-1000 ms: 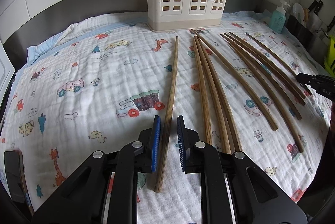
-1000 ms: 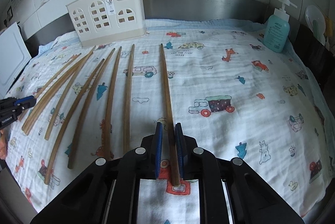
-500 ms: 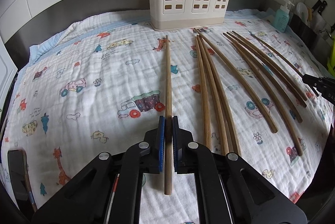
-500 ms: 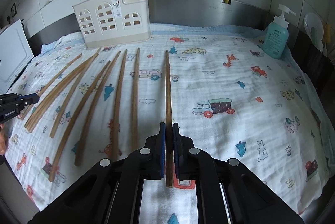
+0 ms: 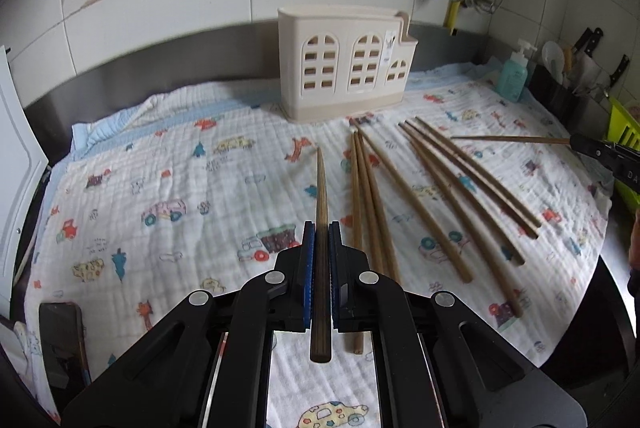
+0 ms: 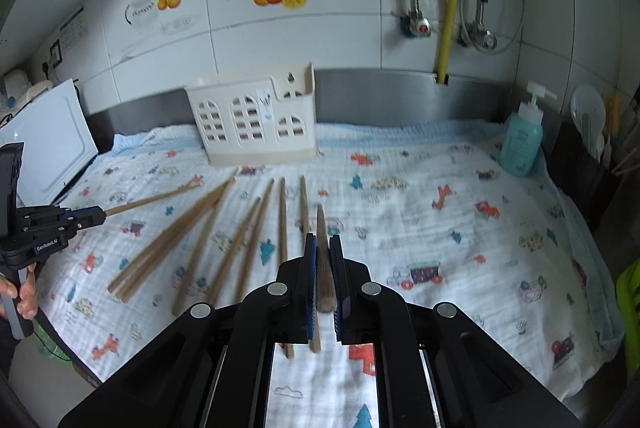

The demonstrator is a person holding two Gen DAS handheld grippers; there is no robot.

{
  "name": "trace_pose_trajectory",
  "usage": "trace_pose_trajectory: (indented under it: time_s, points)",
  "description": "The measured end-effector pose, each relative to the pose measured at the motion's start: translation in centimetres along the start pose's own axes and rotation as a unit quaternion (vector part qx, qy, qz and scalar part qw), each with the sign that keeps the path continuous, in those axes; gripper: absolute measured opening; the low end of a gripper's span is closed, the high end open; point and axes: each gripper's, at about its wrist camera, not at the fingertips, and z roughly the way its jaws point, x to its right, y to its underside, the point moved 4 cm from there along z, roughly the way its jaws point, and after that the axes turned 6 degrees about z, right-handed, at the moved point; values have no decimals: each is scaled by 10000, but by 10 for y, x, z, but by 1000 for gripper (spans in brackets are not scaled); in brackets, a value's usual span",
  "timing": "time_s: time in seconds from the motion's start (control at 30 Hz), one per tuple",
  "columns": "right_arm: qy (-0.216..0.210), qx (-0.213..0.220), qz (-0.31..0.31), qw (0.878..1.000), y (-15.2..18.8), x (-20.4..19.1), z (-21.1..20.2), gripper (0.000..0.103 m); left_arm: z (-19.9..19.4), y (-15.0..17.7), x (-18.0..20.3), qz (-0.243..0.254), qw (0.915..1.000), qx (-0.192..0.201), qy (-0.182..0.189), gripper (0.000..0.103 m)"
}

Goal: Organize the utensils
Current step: 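Lift the held chopsticks upright and carry both toward the white holder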

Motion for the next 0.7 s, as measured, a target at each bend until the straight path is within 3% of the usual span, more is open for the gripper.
trace_pose_trajectory:
  time_s: [0.3,0.57,0.7]
  points:
    - [-173,152,-209,9995,-52,-15,-7,6,-12,-31,-8,-46,9997,185,137,5]
    - [-450,299,-458,9975,-141,-31,-15,6,-18,-72,-12,55,9990,335,305,5]
    - [-318,381,-712,9962,-181,-40,-12,6,-20,-96,-16,97,9985,416,339,5]
